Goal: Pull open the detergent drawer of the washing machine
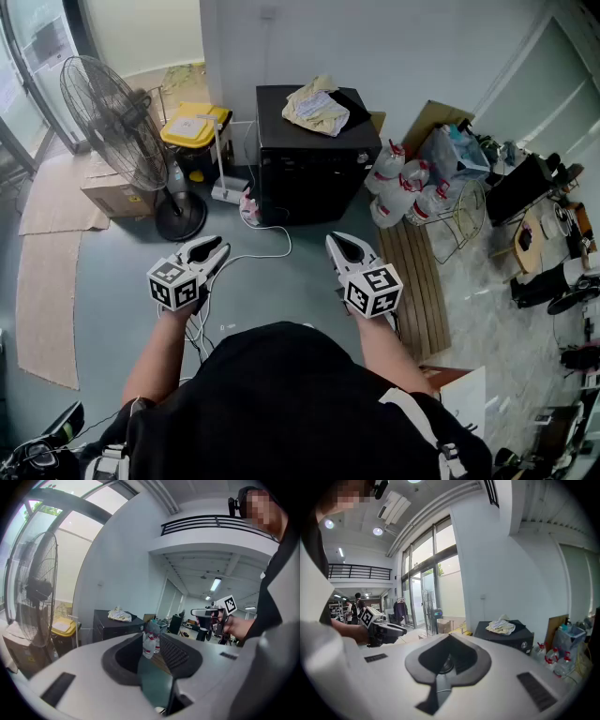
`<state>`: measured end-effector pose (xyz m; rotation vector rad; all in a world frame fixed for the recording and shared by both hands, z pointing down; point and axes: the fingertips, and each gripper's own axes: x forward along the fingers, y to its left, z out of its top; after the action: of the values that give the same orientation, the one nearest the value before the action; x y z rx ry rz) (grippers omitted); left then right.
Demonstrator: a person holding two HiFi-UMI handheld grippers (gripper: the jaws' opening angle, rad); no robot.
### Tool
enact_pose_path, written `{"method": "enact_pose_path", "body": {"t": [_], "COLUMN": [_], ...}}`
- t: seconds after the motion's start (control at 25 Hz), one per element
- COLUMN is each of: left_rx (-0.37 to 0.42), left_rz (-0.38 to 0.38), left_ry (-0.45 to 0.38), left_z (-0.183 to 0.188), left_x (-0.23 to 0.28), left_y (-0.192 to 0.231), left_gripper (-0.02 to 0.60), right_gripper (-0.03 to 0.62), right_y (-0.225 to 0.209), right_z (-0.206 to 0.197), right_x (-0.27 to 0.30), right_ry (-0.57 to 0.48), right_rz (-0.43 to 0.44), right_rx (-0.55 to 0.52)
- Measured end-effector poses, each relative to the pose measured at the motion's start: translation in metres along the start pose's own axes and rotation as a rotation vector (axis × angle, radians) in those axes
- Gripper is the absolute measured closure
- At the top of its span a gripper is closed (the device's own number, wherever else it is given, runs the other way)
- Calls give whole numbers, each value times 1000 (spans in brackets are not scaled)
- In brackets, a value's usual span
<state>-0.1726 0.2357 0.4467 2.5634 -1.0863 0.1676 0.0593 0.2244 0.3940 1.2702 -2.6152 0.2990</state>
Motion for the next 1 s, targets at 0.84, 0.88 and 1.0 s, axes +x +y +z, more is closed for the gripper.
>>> {"method": "enact_pose_path", "body": {"t": [0.84, 0.88, 1.0], "left_rx": [-6, -9, -10], "left_rz": [6, 9, 15], "left_ry": [31, 33, 38], "left_z": [-1, -2, -4], "left_x": [-4, -3, 3], "left_y": [18, 18, 18], "left_gripper": [396, 396, 396], "right_gripper": [360, 356, 353], "right_y": [21, 20, 9], "right_z": [2, 1, -2], "right_x": [2, 3, 5], "right_ry": [-23, -21, -27], "right_rz": [56, 56, 52], "right_rx": [20, 22, 35]}}
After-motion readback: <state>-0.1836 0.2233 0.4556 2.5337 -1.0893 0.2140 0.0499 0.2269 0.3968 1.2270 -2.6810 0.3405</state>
